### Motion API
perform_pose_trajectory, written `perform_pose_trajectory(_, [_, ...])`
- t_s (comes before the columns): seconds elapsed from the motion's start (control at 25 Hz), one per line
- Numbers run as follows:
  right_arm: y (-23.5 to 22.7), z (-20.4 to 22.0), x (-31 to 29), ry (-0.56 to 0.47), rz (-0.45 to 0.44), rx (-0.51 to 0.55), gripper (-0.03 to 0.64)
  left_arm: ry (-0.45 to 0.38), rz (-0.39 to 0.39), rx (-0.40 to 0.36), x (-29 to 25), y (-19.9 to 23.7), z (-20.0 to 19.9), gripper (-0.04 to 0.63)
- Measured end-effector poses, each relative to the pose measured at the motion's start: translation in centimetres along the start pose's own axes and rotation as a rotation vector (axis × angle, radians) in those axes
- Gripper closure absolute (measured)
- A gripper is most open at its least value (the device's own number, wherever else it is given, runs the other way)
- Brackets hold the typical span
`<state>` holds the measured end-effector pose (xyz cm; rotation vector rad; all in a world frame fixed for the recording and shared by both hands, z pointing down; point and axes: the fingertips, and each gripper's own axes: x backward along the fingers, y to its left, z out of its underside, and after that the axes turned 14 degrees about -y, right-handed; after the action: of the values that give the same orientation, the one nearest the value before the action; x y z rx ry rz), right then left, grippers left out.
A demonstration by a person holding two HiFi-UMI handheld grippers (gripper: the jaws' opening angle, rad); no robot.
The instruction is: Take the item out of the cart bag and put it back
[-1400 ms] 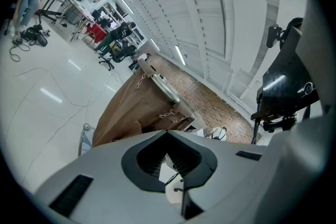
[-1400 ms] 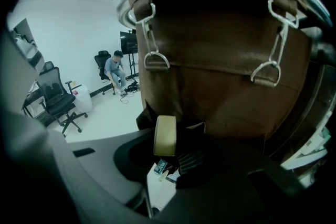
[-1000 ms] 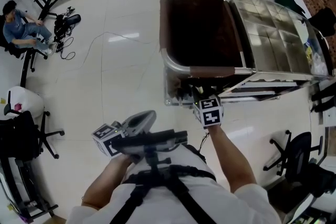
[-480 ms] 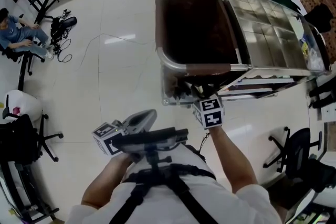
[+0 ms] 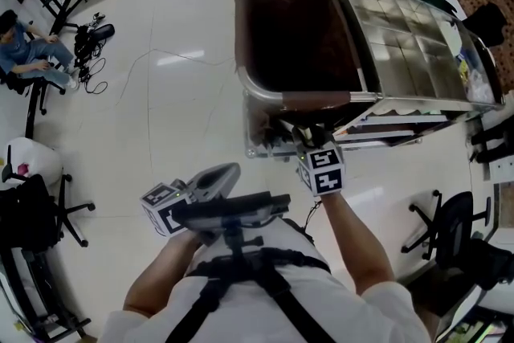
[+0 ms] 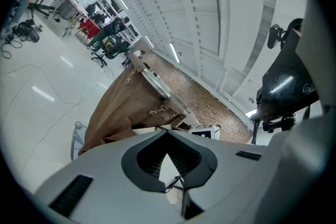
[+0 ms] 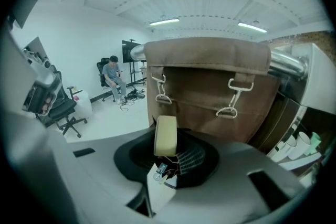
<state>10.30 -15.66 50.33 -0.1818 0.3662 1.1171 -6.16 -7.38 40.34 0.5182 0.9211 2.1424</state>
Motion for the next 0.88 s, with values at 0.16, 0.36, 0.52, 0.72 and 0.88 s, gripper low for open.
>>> perform_pose_trajectory(0.16, [-0.1, -0.5, 0.5, -0.014, 0.007, 0.001, 0.541, -0.015, 0.000, -0.001, -0.1, -0.1, -0.2, 0.595])
perform_pose_trajectory(0.36, [0.0, -1.1, 1.3, -0.023, 0.010, -0.001, 0.541, -0.009, 0.012, -0.003, -0.1, -0.3, 0.0, 0.595])
perform_pose_trajectory(0.52, [0.2, -1.8, 1.9, -0.035, 0.008, -0.003, 0.541, 0.000, 0.016, -0.001, -0.1, -0.2, 0.3, 0.595])
perform_pose_trajectory(0.72, [0.5, -2.9, 2.7, -0.057, 0.004, -0.003, 0.541, -0.008, 0.018, 0.005, -0.3, -0.3, 0.2, 0.595])
perform_pose_trajectory(0.88, [0.8, -3.6, 3.5, -0.071, -0.003, -0.007, 0.541, -0.004, 0.020, 0.006, -0.3, -0.3, 0.3, 0.595])
